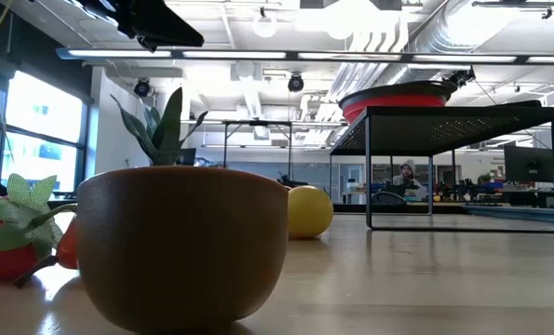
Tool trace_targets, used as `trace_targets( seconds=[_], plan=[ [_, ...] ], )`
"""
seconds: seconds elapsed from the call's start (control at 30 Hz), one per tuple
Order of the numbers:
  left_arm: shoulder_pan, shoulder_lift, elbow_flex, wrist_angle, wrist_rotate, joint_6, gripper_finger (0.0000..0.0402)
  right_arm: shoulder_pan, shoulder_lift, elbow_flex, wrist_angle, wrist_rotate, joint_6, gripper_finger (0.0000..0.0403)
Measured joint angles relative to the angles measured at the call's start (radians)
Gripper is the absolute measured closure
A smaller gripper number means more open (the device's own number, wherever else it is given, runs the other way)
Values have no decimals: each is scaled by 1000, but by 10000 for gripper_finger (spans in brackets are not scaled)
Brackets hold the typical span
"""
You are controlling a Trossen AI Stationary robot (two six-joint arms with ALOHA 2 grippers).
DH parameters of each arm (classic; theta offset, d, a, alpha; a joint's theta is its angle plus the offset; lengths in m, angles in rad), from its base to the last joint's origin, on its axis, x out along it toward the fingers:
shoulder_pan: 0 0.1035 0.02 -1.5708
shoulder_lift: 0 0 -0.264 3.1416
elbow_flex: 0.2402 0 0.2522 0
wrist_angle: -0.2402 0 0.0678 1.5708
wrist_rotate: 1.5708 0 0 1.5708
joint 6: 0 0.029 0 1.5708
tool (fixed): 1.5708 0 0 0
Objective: Pick & Place Fruit
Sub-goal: Put the lemon into the strainer bowl on the shelf
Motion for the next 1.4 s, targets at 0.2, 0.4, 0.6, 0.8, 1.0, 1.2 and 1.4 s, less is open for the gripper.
trace_targets(
  seconds=[0.2, 0.4, 0.6, 0.8, 1.0, 1.2, 1.4],
  plan=[
    [0, 0, 0, -2, 1, 0, 364, -11, 120, 182, -266, -76, 81, 400],
    [0, 0, 0, -4, 1, 0, 364, -53, 220, 307, -483, -283, 128, 400],
    [0, 0, 0, -6, 1, -1, 364, -109, 275, 310, -549, -564, 39, 400],
    [0, 0, 0, -6, 1, -1, 364, -139, 302, 310, -536, -651, -39, 399],
    [0, 0, 0, -5, 1, -1, 364, -172, 304, 297, -494, -721, -56, 399],
    [0, 0, 0, -1, 2, -1, 364, -195, 367, 298, -476, -738, -107, 399],
    [0, 0, 0, -24, 25, -3, 364, -201, 450, 297, -465, -737, -134, 399]
  ],
)
